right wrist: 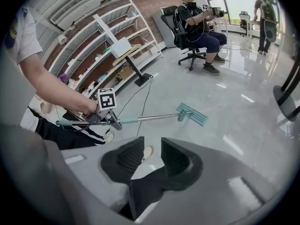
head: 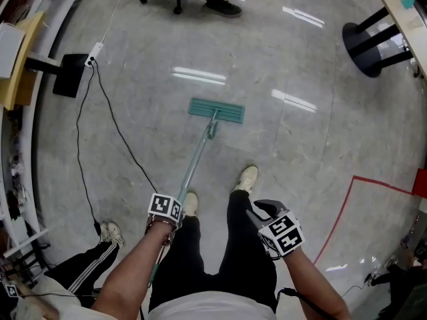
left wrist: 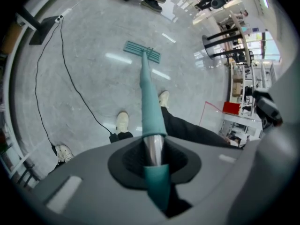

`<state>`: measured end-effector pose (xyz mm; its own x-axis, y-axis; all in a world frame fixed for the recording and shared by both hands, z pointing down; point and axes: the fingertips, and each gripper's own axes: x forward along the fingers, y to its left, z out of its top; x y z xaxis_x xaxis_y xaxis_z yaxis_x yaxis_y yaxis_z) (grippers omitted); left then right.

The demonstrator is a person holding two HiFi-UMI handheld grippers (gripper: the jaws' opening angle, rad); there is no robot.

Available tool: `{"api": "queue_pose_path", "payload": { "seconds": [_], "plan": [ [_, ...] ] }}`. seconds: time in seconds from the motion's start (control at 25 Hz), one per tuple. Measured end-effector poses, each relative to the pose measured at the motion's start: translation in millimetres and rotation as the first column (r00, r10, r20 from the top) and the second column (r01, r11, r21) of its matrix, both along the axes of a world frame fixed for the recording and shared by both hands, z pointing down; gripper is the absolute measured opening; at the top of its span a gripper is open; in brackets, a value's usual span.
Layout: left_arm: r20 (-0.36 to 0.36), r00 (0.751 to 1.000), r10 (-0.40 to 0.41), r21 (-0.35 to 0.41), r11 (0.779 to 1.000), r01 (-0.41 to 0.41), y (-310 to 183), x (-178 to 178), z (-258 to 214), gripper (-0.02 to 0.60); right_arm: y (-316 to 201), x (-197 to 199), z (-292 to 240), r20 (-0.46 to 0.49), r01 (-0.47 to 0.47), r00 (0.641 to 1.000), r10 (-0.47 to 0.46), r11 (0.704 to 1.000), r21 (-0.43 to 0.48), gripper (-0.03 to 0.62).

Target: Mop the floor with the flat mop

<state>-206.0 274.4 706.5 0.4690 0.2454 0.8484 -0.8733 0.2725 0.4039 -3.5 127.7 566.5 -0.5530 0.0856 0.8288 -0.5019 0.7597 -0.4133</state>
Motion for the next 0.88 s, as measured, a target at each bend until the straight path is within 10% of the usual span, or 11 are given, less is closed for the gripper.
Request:
{"api": "queue_pose_path", "payload": {
  "seconds": [0.88],
  "plan": [
    [-0.053, 0.997, -0.052, 0.007, 0.999, 0.052, -83.8, 1.1, -1.5, 0.077, -34.6, 29.7, 5.1, -0.016, -0.046, 0.999, 0.046, 0.999, -0.014, 0.112]
  ]
}}
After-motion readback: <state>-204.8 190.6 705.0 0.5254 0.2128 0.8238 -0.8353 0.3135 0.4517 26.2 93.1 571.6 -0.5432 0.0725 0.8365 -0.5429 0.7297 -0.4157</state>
